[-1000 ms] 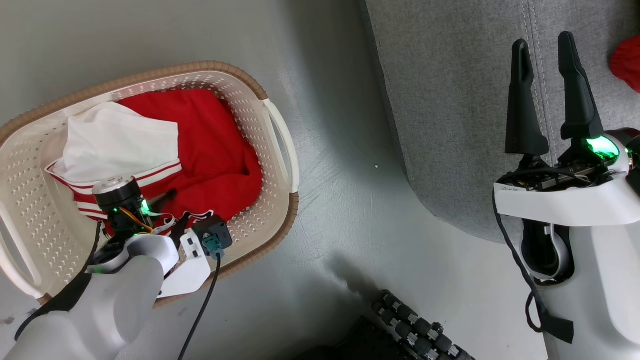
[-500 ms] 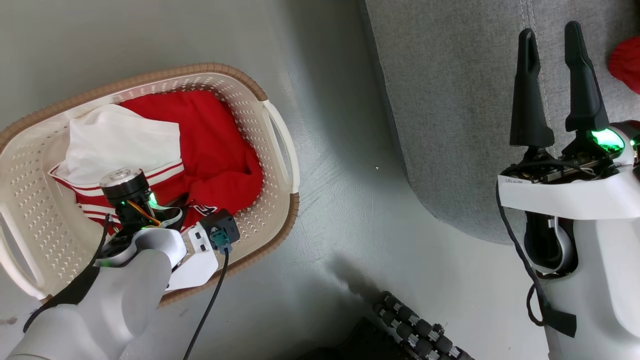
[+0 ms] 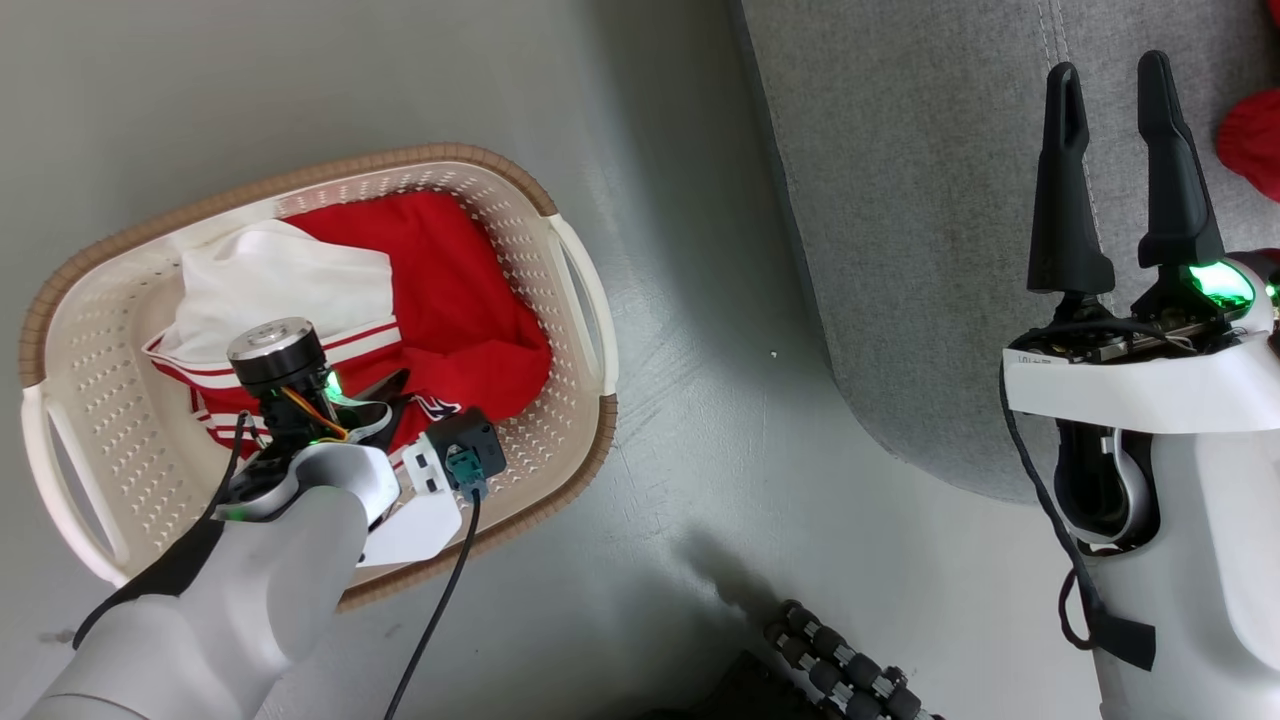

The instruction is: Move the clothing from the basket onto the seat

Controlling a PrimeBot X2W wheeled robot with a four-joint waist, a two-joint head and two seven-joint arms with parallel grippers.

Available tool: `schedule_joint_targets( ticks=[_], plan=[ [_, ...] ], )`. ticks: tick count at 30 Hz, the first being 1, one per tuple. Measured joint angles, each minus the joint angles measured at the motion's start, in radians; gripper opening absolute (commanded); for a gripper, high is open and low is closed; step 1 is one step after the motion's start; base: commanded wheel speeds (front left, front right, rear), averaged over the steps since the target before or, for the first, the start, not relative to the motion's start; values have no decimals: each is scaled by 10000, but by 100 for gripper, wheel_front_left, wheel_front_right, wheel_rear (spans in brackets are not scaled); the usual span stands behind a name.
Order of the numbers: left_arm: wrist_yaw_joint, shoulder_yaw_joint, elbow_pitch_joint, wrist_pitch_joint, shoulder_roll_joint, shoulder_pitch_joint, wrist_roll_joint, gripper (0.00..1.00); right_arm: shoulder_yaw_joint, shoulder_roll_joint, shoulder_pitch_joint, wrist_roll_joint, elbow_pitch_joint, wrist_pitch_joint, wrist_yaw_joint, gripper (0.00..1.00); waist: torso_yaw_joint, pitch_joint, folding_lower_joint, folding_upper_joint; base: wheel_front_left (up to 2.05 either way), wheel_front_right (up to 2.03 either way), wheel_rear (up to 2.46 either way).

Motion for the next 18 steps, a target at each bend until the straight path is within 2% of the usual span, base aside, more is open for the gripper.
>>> schedule_joint_targets(
  ticks=[7, 18],
  plan=[
    [82, -17, -107, -167, -268, -32, -15, 0, -79, 0, -1, -107, 138, 0, 0, 100, 215, -252, 0, 0, 0, 0, 0],
    [265, 96, -336, -629, -288, -113, -221, 0, -303, -2, 7, -426, 270, -12, 0, 100, 562, -664, 0, 0, 0, 0, 0]
  ],
)
